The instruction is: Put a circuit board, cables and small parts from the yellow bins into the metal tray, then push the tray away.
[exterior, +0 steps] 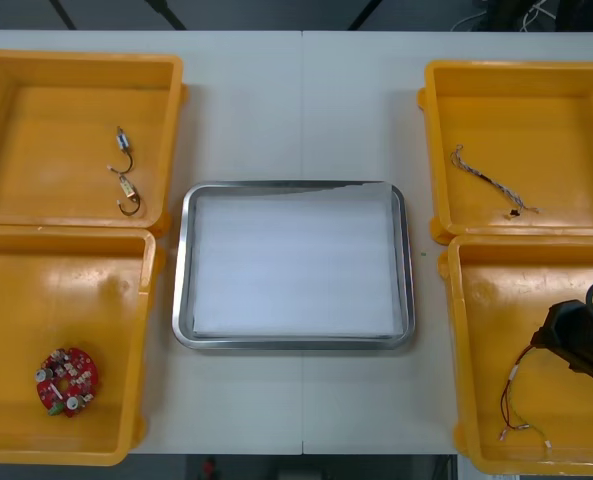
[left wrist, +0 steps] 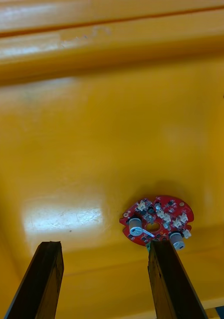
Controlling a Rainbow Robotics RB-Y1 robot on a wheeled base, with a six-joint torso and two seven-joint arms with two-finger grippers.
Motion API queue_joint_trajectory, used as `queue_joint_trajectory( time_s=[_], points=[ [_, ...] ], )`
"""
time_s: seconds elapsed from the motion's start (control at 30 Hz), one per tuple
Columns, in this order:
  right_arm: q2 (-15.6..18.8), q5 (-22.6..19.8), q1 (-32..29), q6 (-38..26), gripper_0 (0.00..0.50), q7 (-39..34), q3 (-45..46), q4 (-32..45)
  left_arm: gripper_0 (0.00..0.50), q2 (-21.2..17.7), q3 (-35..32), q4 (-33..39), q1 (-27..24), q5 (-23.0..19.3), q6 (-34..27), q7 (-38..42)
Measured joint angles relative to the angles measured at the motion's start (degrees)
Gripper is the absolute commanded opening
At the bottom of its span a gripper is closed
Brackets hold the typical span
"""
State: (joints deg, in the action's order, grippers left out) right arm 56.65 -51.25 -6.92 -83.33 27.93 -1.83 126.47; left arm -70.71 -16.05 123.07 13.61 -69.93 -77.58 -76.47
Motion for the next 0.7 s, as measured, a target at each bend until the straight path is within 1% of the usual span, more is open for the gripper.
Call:
queue_joint_trajectory(
  time_s=[0.1,0.2,0.3,0.37,0.57,0.7],
  points=[
    [-1.1,3.6,0.0,0.1,0.5,0.0,-1.5,0.0,0.5,0.0,0.0,1.4,2.0,0.8,1.3,0.0],
    [-1.7,7.5,0.0,1.2,0.5,0.0,-4.2,0.0,0.5,0.0,0.7,2.8,3.2,3.7,2.5,0.0],
    [-2.0,9.7,0.0,2.0,0.5,0.0,-6.7,0.0,0.5,0.0,2.3,3.8,3.7,5.8,3.9,0.0],
    [-2.6,10.4,0.0,2.0,0.5,-0.1,-7.8,0.0,0.5,0.0,3.9,4.0,3.7,6.8,5.3,0.0],
    [-5.6,10.5,-0.1,2.0,0.5,-0.1,-8.2,-0.1,0.5,0.0,9.3,4.1,3.7,10.9,9.7,0.0],
    [-7.0,10.9,-0.1,2.6,0.5,-0.1,-8.3,-1.1,0.5,0.0,12.1,4.1,3.7,12.5,11.6,-0.1]
  ],
)
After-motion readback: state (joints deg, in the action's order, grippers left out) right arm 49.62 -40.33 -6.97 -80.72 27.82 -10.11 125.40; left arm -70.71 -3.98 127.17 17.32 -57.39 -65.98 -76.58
